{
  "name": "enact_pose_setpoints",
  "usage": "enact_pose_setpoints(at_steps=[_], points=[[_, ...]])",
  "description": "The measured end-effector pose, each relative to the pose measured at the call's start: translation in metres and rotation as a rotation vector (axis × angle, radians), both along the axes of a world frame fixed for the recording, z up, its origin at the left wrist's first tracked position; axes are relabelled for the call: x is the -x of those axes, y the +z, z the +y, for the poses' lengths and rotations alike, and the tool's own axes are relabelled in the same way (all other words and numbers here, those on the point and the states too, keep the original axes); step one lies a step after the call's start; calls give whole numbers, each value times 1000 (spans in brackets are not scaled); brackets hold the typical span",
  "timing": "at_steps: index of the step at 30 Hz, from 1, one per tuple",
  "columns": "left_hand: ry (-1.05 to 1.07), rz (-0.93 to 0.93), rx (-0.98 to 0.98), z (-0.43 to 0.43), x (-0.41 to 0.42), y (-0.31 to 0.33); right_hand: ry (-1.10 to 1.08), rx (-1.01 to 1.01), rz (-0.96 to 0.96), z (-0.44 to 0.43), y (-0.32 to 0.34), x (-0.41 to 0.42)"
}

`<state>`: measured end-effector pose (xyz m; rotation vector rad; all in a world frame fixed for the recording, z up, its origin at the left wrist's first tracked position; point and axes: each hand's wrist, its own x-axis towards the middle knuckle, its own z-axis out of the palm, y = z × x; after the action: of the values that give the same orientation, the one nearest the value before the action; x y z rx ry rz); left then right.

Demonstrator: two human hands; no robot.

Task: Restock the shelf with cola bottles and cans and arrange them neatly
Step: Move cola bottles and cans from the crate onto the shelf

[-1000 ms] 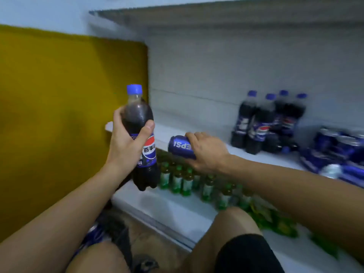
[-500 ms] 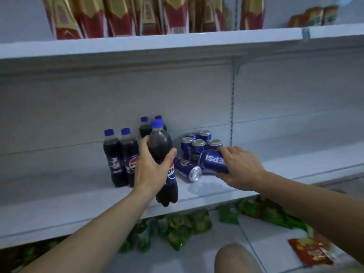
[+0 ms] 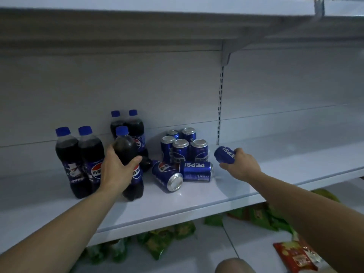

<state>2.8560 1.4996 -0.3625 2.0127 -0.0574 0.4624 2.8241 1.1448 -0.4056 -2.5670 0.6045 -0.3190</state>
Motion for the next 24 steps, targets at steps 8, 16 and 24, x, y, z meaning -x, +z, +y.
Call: enact_pose_setpoints(at_steps=[8,16,24], points=[[70,40,-30,-4,-43,1,-115,-217,12,-12,-14,-99],[29,17,-60,4,-50,-8,-20,-253,-10,-20,-19,-159],[14,47,-70,8,-31,-9,156,-132,-46,-22,-23,-128]])
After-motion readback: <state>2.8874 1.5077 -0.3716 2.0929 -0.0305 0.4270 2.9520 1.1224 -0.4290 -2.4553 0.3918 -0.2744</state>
